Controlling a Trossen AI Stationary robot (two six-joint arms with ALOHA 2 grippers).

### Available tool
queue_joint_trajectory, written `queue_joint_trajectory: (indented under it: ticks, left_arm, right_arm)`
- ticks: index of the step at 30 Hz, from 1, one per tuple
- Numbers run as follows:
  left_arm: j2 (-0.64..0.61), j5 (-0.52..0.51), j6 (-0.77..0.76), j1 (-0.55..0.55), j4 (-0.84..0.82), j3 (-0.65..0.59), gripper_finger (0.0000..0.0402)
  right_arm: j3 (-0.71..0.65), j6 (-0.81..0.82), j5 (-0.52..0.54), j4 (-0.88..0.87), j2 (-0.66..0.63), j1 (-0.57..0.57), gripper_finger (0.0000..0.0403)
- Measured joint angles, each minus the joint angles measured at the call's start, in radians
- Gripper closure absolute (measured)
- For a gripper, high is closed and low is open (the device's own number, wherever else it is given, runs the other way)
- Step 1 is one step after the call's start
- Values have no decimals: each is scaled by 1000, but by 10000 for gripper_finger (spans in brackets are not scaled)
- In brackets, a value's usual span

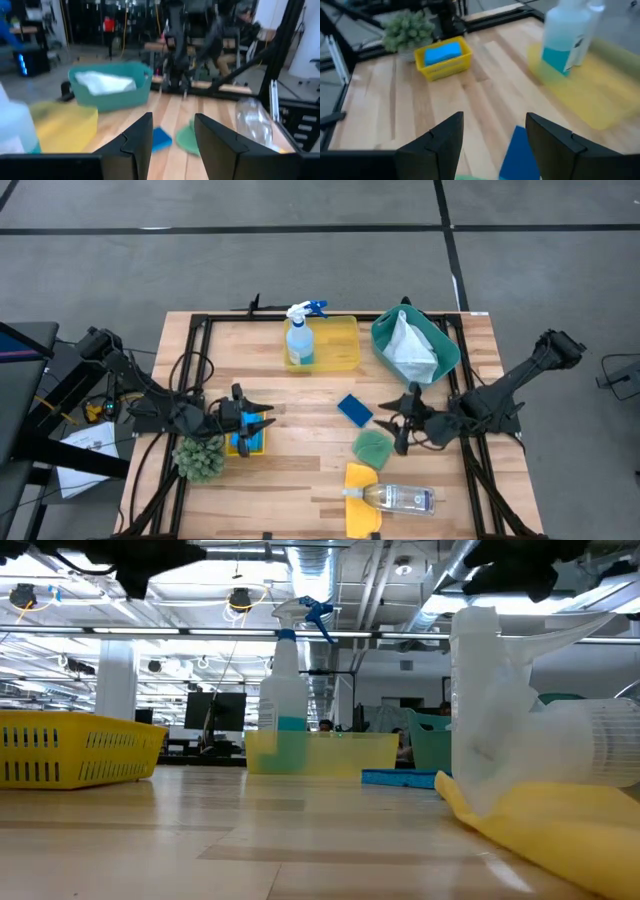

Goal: Pick & Place Kitchen Items
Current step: Put the transparent spray bottle into the top yellow bin

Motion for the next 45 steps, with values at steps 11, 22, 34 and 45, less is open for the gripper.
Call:
queue_joint_trajectory:
  ticks: [11, 22, 34, 45]
  left_arm:
    - [0, 62, 56, 0, 26, -1, 262]
    - [0, 79, 36, 1, 10, -2, 262]
    - [0, 80, 31, 1, 7, -2, 262]
    - [0, 80, 27, 1, 7, -2, 262]
  right_arm:
    - [-1, 81, -2, 29, 156, 105, 198]
    - [0, 229, -168, 58, 279, 88, 198]
    - [-1, 315, -378, 147, 498, 75, 198]
    - [1, 275, -447, 409, 482, 133, 198]
